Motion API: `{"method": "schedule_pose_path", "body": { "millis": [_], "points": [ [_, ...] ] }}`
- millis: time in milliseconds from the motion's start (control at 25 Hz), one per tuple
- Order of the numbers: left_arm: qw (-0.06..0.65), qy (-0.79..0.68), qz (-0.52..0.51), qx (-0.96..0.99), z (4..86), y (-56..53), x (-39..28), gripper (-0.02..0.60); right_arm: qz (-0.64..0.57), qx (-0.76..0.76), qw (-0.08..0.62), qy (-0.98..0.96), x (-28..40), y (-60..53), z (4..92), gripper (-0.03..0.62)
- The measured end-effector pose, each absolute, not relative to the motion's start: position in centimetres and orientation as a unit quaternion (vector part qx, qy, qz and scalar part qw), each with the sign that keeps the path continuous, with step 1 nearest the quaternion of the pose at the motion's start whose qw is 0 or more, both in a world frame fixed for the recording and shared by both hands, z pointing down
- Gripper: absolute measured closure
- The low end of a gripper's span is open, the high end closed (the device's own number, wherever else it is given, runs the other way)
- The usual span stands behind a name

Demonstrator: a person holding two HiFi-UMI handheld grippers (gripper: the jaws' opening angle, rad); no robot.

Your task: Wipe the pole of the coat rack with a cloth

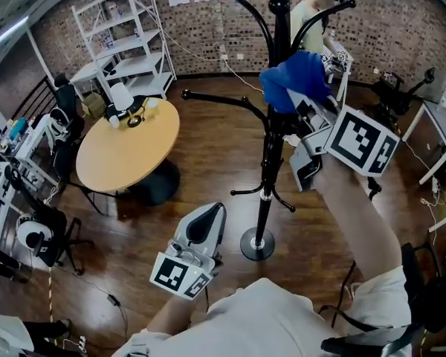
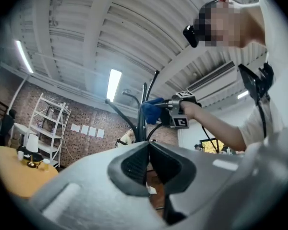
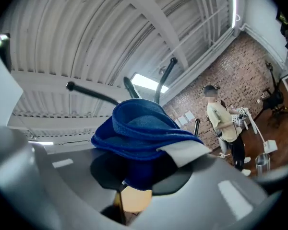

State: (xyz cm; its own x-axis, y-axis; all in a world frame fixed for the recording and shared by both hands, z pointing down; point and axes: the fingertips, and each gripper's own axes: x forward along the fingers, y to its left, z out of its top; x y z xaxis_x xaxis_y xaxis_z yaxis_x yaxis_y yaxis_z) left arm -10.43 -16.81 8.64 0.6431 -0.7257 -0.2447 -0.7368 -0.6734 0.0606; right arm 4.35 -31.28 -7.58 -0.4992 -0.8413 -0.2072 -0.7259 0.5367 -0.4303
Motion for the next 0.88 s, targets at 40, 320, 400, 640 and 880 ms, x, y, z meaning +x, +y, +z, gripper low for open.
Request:
{"method": "schedule_pose_path", "body": {
  "millis": [40, 320, 400, 640, 880],
  "points": [
    [0.018, 0.403, 0.125, -0.906, 8.8, -17.1, -10.2, 0.581, -0.153, -0.460, 0.194, 0.853, 3.8, -31.1, -6.2, 0.508],
    [0.008, 0.408, 0.118, -0.906, 9.8, -17.7, -9.2, 0.581, -0.210, -0.468, 0.169, 0.841, 3.9, -31.8, 2.8, 0.507],
    [0.003, 0.414, 0.111, -0.903, 10.2, -18.3, -9.2, 0.581, -0.210, -0.453, 0.177, 0.848, 4.0, -31.7, 2.8, 0.507],
    [0.007, 0.435, 0.095, -0.895, 11.2, -19.3, -10.2, 0.581, -0.087, -0.403, 0.212, 0.886, 3.7, -23.1, -0.1, 0.507],
    [-0.001, 0.381, 0.097, -0.920, 11.1, -22.5, -11.1, 0.581, -0.003, -0.428, 0.181, 0.886, 2.2, -18.0, 0.4, 0.507]
  ]
}}
